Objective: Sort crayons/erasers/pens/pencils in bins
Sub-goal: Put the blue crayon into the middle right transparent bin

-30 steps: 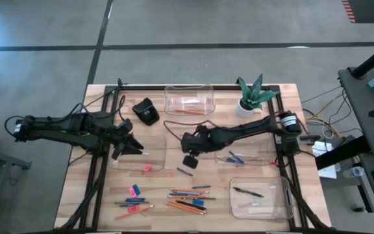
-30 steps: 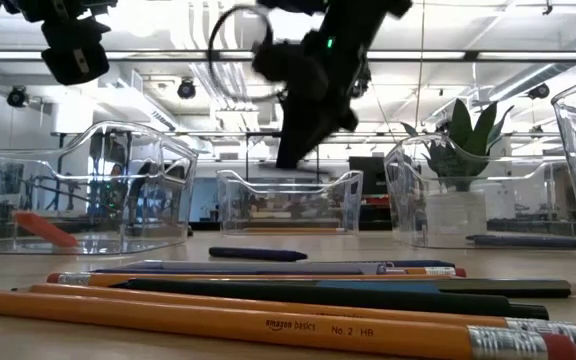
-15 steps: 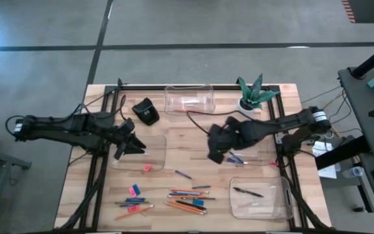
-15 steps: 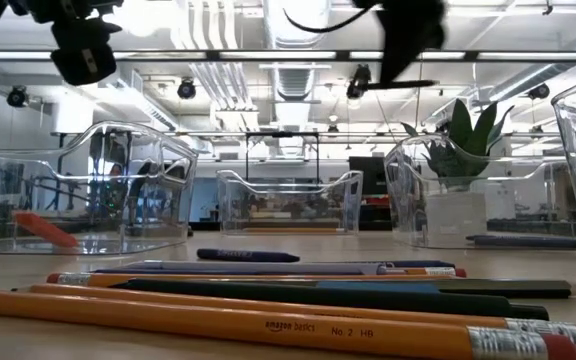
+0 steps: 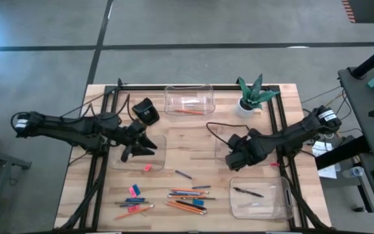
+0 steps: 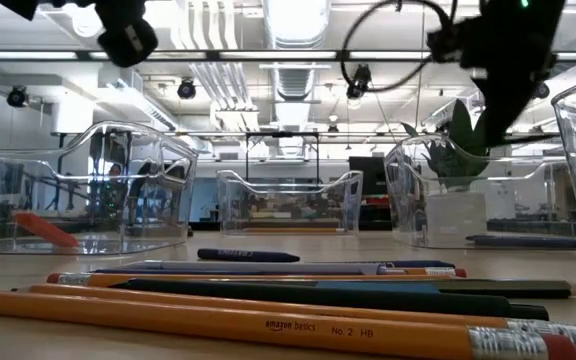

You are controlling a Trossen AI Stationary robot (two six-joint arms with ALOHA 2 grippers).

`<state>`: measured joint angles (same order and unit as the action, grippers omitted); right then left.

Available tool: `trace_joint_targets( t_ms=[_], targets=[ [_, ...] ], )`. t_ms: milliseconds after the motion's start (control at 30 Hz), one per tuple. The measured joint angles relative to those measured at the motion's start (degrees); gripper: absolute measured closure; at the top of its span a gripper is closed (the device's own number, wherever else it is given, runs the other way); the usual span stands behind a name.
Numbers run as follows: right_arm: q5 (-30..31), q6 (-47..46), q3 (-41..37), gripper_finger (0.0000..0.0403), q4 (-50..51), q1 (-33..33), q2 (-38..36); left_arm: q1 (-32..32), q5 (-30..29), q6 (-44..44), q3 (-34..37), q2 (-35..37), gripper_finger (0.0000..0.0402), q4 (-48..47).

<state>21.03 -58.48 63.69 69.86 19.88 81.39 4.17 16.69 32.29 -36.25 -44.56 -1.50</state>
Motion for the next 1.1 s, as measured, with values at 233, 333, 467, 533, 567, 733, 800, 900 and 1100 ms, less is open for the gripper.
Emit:
trace_joint_targets(
  t_ms=[233, 333, 467, 533, 567, 733, 800, 900, 1100],
  targets=[
    [-0.47, 0.68, -7.76, 0.039, -4.19, -0.02, 0.06, 4.71, 0.17, 0.2, -0.08, -5.2, 0.0262, 11.58],
    [-1.0, 2.8, -10.41, 0.039, -9.02, -0.03, 0.06, 6.57, 0.17, 0.35, -0.17, -7.16, 0.0262, 17.09],
    [-1.72, 4.44, -12.22, 0.039, -12.53, -0.15, 0.08, 8.42, 0.17, 0.31, -0.39, -8.68, 0.0262, 21.72],
    [-1.72, 4.58, -12.68, 0.039, -13.16, -0.16, 0.1, 8.98, 0.15, 0.28, -0.57, -9.09, 0.0262, 22.41],
    [-1.72, 4.61, -12.88, 0.039, -13.54, -0.15, 0.1, 9.13, 0.15, 0.13, -0.59, -9.2, 0.0262, 22.63],
    [-1.5, 4.57, -14.28, 0.0374, -15.83, -0.17, 0.08, 9.72, 0.09, -0.08, -0.59, -9.62, 0.0262, 23.56],
    [-1.51, 4.52, -14.65, 0.0359, -16.37, -0.17, 0.09, 9.78, 0.04, -0.13, -0.59, -9.66, 0.0262, 23.52],
    [-1.5, 4.5, -14.87, 0.0341, -16.41, -0.17, 0.08, 9.76, -0.11, -0.13, -0.59, -9.57, 0.0262, 23.54],
    [-1.5, 5.54, -12.42, 0.031, -14.23, -0.24, -0.12, 9.76, -0.09, -0.15, -0.59, -9.35, 0.0262, 23.5]
  ],
)
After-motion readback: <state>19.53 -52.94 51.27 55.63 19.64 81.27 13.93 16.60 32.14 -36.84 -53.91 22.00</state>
